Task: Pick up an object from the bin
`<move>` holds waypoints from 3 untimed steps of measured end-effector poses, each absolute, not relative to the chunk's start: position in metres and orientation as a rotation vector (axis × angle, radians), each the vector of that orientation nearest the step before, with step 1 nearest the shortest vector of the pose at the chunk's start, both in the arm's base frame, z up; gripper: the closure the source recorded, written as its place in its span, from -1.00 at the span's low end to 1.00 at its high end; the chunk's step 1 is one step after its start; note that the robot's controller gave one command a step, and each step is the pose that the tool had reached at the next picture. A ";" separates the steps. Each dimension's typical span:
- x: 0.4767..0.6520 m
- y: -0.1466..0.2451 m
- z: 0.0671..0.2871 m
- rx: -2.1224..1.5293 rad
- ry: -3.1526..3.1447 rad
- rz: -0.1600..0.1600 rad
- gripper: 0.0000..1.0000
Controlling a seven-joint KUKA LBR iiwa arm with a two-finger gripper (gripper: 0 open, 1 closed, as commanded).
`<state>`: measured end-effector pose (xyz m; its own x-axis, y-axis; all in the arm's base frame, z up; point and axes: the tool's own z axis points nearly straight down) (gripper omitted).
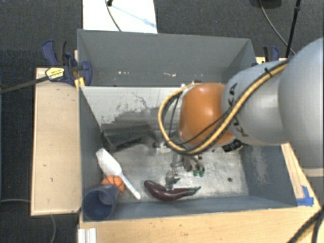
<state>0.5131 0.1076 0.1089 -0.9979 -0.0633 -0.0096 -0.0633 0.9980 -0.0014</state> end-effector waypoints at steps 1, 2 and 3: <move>0.506 0.121 0.097 -0.155 3.133 -0.002 -1.00; 0.503 0.122 0.090 -0.472 3.091 0.009 -1.00; 0.493 0.119 0.109 -0.337 3.116 0.001 -1.00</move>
Offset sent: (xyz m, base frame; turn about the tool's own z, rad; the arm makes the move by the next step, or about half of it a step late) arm -0.0179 -0.0226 -0.0302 -0.3371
